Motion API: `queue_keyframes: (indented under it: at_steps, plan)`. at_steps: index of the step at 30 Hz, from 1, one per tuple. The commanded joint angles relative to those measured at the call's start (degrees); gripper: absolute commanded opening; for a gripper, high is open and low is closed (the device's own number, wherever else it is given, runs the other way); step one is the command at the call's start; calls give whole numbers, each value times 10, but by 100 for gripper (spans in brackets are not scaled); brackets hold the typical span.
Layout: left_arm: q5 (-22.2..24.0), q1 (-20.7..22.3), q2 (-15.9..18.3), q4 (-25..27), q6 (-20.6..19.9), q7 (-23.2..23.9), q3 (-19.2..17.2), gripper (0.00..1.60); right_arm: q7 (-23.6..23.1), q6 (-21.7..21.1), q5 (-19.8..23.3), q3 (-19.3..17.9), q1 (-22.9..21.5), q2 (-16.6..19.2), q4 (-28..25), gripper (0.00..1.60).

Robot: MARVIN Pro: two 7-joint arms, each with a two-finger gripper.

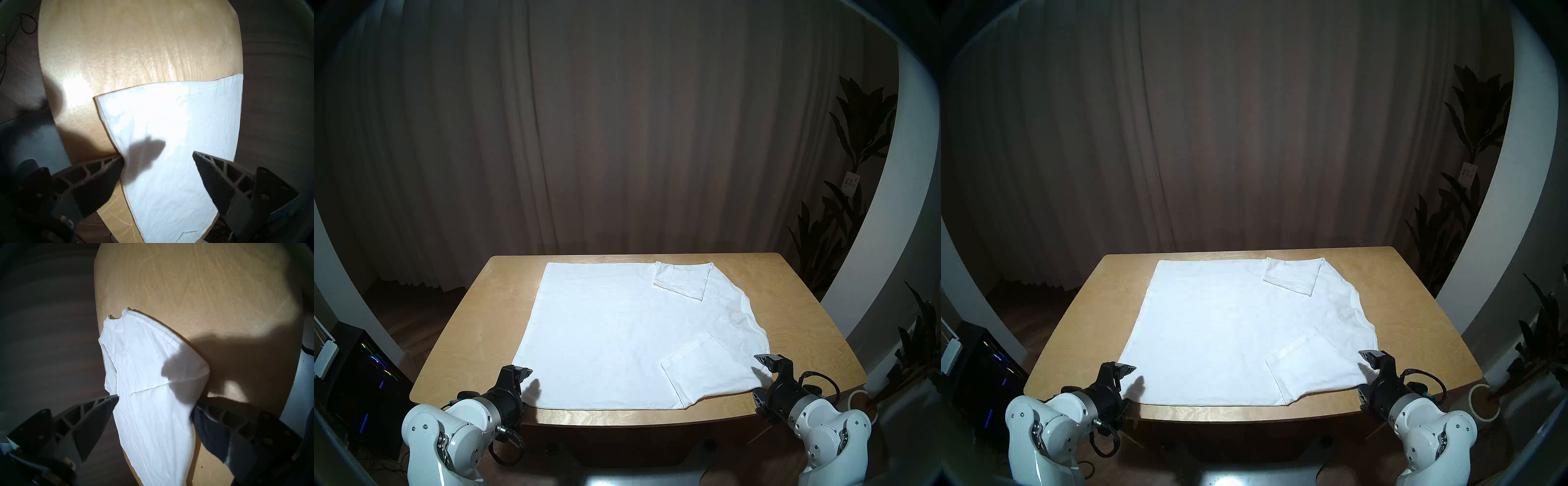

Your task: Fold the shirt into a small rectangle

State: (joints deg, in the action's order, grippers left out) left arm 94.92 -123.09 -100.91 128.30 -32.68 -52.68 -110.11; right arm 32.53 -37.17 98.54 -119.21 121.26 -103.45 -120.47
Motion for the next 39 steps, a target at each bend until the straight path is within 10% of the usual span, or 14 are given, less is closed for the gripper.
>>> queue_keyframes:
  at_steps: [1,11,15,21,22,29,39]
  plan:
    - [-5,26,11,-39,1,-20,6,160,8,18,-2,17,-4,4,14,160]
    - [4,26,15,-44,-2,-29,-7,160,17,59,-5,41,-6,10,25,160]
    - [11,28,16,-44,-6,-28,-11,100,17,63,-8,45,-5,11,26,160]
    - [22,39,20,-51,-9,-32,-19,67,17,73,-16,50,-5,13,27,112]
    - [23,42,21,-54,-9,-32,-19,36,17,75,-19,51,-5,13,27,78]
    - [31,56,27,-63,-10,-38,-21,0,18,82,-23,48,-3,11,19,0]
    - [53,84,42,-38,-11,-79,-32,0,15,90,-17,30,-18,17,-19,0]
